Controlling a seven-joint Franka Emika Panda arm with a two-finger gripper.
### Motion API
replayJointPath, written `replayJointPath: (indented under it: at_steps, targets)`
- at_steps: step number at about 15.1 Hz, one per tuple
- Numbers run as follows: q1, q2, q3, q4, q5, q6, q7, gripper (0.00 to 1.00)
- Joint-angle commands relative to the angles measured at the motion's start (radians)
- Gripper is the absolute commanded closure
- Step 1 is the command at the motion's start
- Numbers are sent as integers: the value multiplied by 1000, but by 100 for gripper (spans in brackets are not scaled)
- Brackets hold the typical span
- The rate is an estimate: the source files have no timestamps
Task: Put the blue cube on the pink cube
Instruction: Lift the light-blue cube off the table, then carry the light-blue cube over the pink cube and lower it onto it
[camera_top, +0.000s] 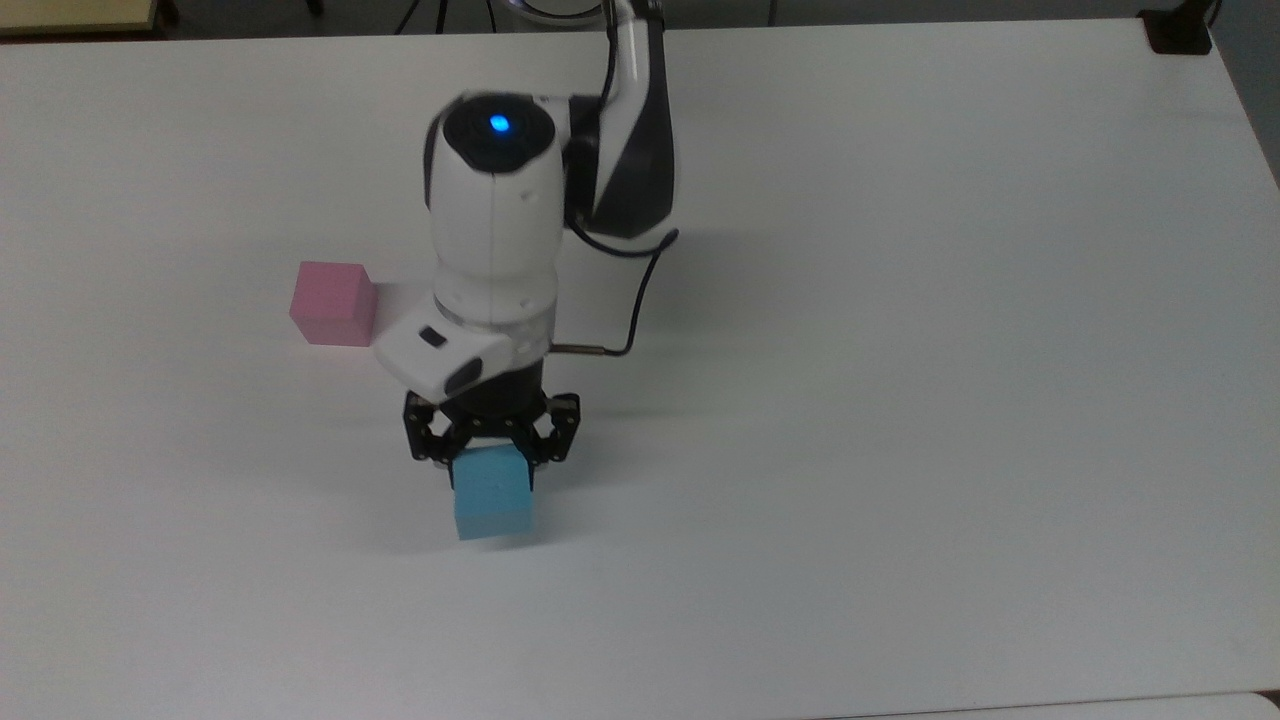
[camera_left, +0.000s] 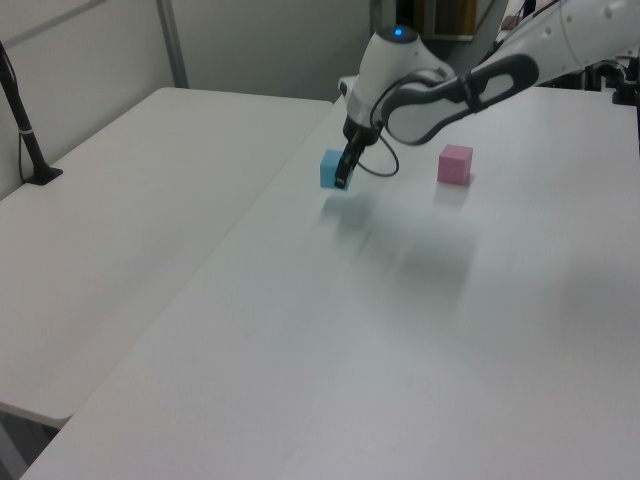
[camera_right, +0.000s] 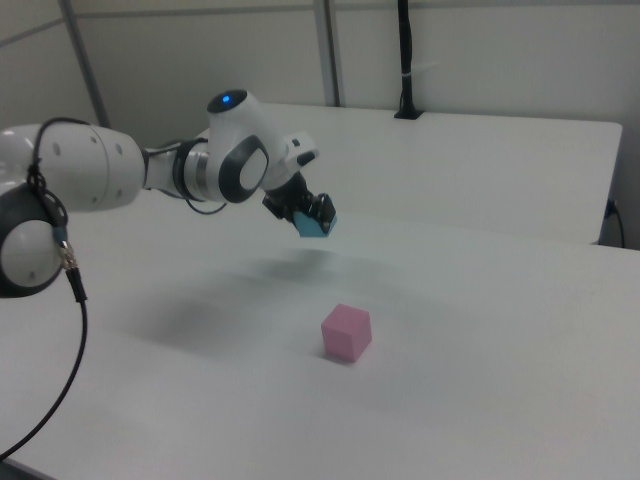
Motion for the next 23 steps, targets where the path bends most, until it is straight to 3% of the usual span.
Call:
replayJointPath:
  at_steps: [1,4,6,11,19,21,22,23]
  targets:
    - [-40,-276,1,-255,3,-29,-46,97]
    - [-91,-371,-7,-328,3,-160,-144,97]
    - [-120,-452,-22,-438,4,-176,-233,97]
    - [-123,-454,-93,-538,1,-176,-344,96]
    - [-138,-453,-142,-541,3,-170,-373,94]
    - [-135,-447,-142,-543,6,-169,-369,62]
    - [-134,-445,-140,-543,7,-169,-357,33]
    - [-131,-445,-139,-543,7,-169,-355,27]
